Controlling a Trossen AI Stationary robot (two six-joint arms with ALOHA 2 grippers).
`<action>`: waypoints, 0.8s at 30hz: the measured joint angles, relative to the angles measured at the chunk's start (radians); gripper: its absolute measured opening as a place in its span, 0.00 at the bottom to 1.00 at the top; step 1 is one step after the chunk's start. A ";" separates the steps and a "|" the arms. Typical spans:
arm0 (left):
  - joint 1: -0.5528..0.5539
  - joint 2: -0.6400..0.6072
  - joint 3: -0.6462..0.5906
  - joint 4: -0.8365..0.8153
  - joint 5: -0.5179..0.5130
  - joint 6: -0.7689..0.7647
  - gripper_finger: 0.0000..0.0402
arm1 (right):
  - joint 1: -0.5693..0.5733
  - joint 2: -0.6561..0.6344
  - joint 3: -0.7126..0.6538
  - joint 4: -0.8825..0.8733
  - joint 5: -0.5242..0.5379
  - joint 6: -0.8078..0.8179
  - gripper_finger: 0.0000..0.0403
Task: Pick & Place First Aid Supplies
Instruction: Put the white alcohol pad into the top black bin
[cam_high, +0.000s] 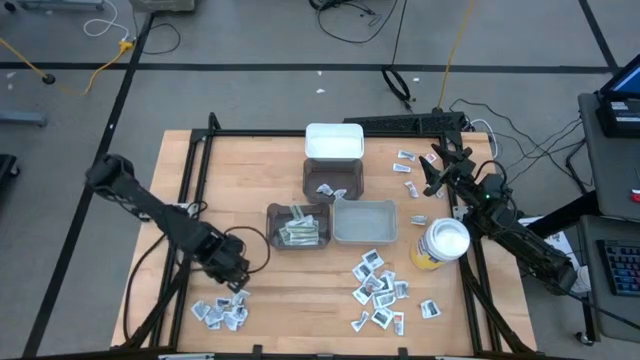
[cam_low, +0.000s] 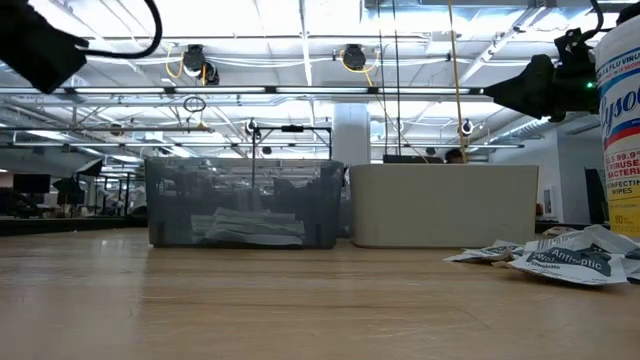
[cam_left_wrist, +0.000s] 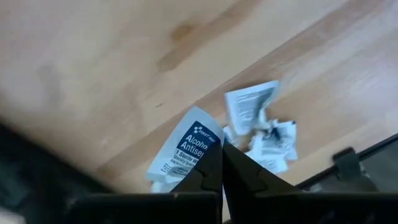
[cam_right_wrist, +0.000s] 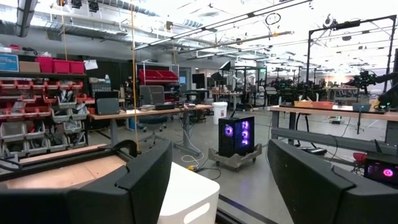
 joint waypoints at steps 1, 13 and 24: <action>0.006 -0.015 0.007 -0.027 0.000 0.006 0.01 | 0.000 0.000 0.000 0.000 0.000 0.000 0.65; 0.261 0.011 0.170 -0.274 0.018 0.379 0.00 | 0.000 0.000 0.000 0.000 0.000 0.000 0.65; 0.670 0.368 0.592 -0.483 -0.064 0.986 0.00 | 0.000 0.000 0.000 0.000 0.000 0.000 0.65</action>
